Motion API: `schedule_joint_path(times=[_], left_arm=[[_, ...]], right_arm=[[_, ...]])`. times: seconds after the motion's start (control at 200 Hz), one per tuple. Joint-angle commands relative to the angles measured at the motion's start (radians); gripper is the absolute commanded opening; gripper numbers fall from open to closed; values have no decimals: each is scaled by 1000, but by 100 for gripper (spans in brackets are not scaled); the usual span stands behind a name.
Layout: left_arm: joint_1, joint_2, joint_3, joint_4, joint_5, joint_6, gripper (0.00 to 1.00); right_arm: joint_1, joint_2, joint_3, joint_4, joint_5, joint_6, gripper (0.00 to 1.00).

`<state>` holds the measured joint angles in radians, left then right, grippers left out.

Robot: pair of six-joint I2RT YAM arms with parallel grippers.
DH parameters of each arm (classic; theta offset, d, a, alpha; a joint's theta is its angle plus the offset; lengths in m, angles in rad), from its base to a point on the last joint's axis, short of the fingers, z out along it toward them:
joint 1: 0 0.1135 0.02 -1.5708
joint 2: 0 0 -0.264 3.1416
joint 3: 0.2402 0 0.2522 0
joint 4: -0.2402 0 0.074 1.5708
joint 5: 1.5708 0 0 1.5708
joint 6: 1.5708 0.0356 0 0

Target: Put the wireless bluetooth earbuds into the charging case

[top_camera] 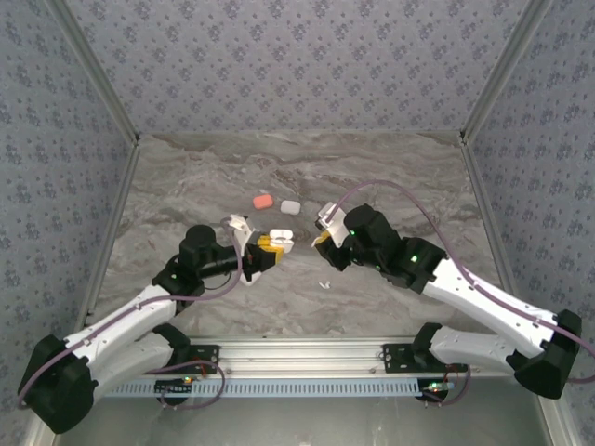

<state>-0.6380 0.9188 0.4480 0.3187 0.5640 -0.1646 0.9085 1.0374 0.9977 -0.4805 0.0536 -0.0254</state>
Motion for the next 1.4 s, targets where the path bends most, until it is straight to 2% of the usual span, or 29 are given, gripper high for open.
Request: schedule_joint_path(times=[0.0,0.315,1.039,1.394], left_arm=[[-12,21,48,50,65,18,0],[-41,54,78,33,96,40,0],[-51,49,86,19,139,59,0],[-52,42,83,24,130,65,0]], right_arm=[[23,-20,49,18,9,-110,21],[93,39,89,81,-8,-212,21],[110,173,120,133,-47,-227,21],[110,188,131,68,-156,-244,22]])
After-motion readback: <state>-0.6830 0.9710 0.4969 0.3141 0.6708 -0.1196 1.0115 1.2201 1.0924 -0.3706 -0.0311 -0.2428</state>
